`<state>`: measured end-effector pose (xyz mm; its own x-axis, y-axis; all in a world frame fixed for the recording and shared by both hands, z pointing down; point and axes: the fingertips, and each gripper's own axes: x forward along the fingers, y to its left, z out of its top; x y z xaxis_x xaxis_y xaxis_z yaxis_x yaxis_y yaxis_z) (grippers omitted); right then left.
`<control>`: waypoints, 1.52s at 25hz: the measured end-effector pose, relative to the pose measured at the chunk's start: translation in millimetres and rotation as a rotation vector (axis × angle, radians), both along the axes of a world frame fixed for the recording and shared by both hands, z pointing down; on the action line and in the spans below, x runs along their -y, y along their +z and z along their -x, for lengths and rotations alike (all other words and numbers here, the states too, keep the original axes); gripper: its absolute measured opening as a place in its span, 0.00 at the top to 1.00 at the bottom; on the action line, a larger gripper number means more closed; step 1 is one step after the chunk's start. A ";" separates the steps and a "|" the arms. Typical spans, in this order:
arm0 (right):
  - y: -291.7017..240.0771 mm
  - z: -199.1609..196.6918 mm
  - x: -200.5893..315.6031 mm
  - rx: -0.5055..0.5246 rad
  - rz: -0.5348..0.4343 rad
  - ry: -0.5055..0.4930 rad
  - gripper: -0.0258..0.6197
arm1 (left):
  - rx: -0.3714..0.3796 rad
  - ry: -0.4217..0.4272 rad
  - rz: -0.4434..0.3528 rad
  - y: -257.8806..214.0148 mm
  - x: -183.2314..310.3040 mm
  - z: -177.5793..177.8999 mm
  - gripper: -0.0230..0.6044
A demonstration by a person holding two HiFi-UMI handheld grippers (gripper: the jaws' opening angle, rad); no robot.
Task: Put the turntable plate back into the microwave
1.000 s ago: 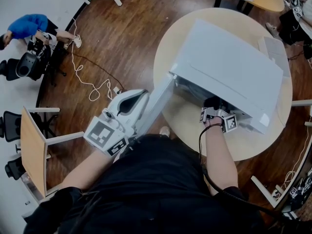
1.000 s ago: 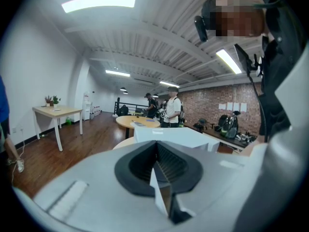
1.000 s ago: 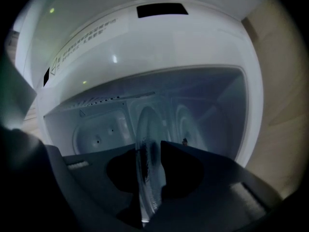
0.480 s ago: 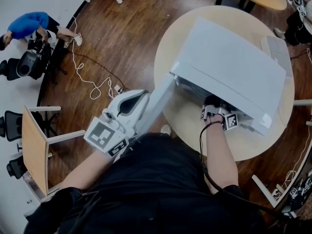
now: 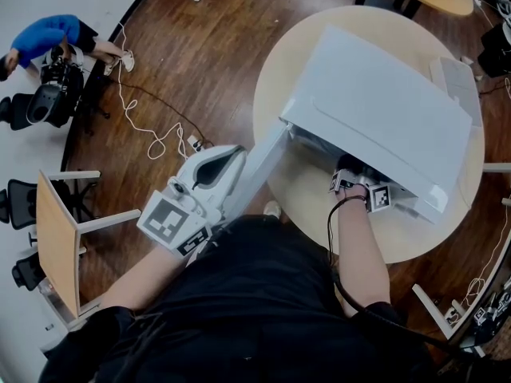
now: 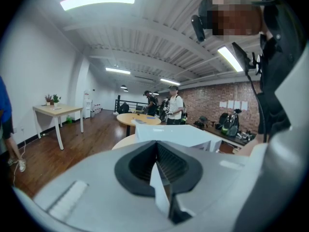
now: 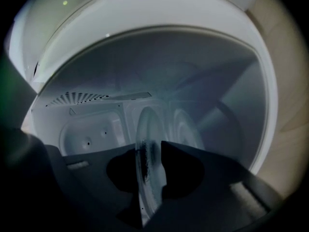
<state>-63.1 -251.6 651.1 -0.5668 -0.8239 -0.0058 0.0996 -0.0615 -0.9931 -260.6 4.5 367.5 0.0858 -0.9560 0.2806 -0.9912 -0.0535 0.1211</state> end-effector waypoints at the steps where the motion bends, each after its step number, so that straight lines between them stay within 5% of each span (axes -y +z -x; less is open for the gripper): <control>1: -3.2 0.1 0.4 0.001 -0.006 0.003 0.87 | -0.003 -0.001 0.000 0.2 -0.1 0.6 0.97; 20: -9.4 7.7 -2.2 -0.035 0.067 0.075 0.85 | -0.045 -0.021 -0.013 -0.5 -4.0 8.4 0.97; 24: -10.8 15.4 -2.6 -0.123 0.086 0.046 0.59 | -0.045 -0.021 -0.019 -1.3 -2.5 7.8 0.97; 38: -9.5 29.3 -25.7 -0.448 0.143 -0.160 0.43 | -0.052 -0.006 -0.064 -5.8 0.5 2.6 0.97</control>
